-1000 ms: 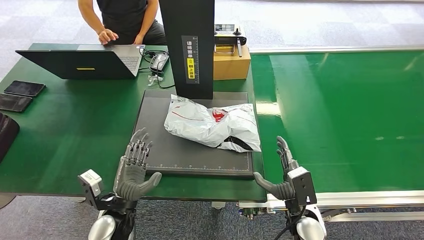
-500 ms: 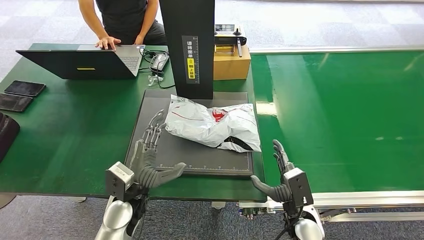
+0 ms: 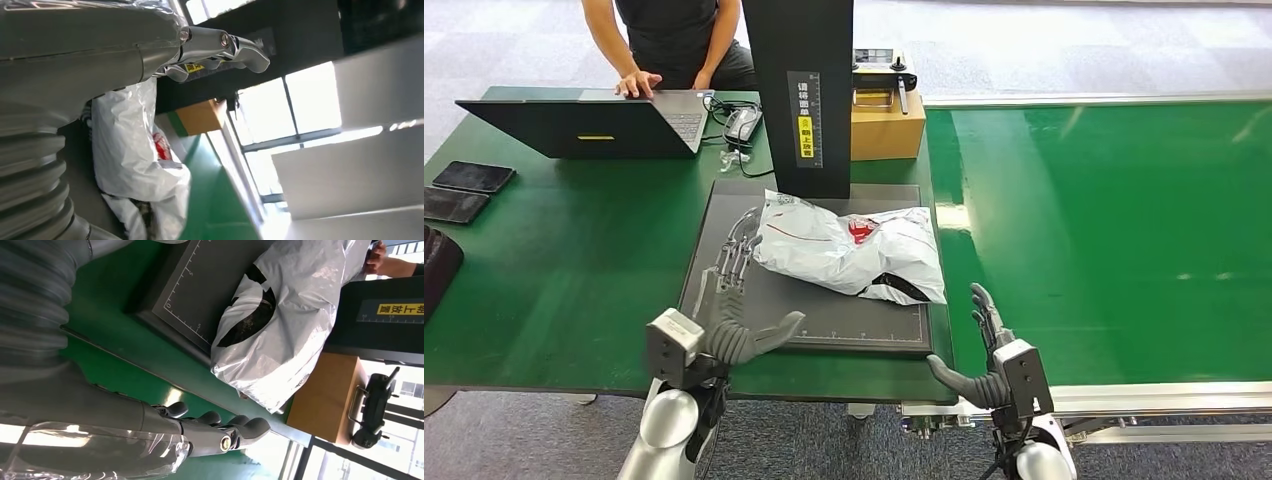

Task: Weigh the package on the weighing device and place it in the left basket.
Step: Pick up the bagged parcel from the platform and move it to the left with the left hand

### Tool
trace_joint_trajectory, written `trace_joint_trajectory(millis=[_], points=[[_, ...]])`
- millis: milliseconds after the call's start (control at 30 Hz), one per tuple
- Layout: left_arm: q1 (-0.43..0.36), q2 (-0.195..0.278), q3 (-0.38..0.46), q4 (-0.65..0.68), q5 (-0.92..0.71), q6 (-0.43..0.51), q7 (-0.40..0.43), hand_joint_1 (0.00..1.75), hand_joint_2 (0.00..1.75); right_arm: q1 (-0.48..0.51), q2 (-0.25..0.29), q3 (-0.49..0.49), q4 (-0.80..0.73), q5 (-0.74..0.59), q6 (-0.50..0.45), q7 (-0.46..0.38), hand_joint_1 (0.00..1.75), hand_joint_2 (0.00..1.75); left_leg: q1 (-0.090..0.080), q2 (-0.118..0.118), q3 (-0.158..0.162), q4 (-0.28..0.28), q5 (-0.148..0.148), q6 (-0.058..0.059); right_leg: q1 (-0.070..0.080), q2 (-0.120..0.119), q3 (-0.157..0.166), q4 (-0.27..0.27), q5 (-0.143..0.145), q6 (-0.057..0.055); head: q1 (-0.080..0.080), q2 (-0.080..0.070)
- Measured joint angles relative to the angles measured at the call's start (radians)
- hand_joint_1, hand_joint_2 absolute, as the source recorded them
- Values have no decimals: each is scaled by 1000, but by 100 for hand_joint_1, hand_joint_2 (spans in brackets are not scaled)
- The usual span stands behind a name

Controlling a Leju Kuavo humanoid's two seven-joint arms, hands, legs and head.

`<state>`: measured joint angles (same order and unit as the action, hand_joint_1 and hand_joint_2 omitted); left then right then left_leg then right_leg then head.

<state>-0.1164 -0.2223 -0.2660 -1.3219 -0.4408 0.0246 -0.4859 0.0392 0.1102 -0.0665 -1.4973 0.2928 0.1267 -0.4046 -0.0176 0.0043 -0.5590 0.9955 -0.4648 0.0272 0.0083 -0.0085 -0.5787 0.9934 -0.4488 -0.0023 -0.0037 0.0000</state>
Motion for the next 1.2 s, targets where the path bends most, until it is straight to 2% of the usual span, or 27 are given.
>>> trace_joint_trajectory(millis=[100, 300, 467, 567, 700, 867, 1000, 1200], points=[[-13, 4, -49, 2, -138, 25, 21, 0, 175, 2, 0, -1, -5, 0, 2, 1, 0, 175, 0, 0, 0, 0, 0, 0, 0, 0, 0, 0, 0, 0, 0, 0], [-28, 10, -102, 6, -211, 47, 39, 0, 175, 4, 0, -2, -7, 1, 2, 1, 0, 175, 0, 0, 0, 0, 0, 0, 0, 1, 0, 0, 0, 0, 0, 0], [-89, 16, -172, 49, -438, 102, 101, 0, 175, 3, 0, -6, -10, 9, 22, 2, 0, 175, 0, 0, 0, 0, 0, 0, 0, 0, 0, 0, 0, 0, 0, 0], [-159, 13, -222, 112, -552, 109, 174, 0, 175, 3, 3, -6, -11, 16, 34, 4, 0, 175, 0, 0, 0, 0, 0, 0, 0, 0, 0, 0, 0, 0, 0, 0], [-273, 3, -276, 240, -695, 107, 318, 0, 175, 3, 6, -11, -16, 11, 36, 4, 0, 175, 0, 0, 1, 0, 0, 0, 0, 0, 0, 0, 1, 0, 0, 0], [-399, -6, -288, 412, -786, 122, 495, 0, 175, 19, 11, -32, -50, -17, 44, 4, 0, 175, 0, 1, 1, 1, 0, 0, 0, 1, 0, 0, 1, 0, 0, 0], [-457, -6, -279, 494, -812, 116, 589, 0, 175, 28, 14, -43, -63, -20, 53, 9, 0, 175, 0, 1, 0, 0, 0, 0, 0, 1, 0, 0, 1, 0, 0, 0], [-509, -6, -270, 588, -869, 53, 690, 0, 175, 32, 14, -44, -73, -20, 53, 20, 0, 175, 0, 1, 0, 0, 0, 0, 0, 1, 0, 0, 1, 0, 0, 0]])
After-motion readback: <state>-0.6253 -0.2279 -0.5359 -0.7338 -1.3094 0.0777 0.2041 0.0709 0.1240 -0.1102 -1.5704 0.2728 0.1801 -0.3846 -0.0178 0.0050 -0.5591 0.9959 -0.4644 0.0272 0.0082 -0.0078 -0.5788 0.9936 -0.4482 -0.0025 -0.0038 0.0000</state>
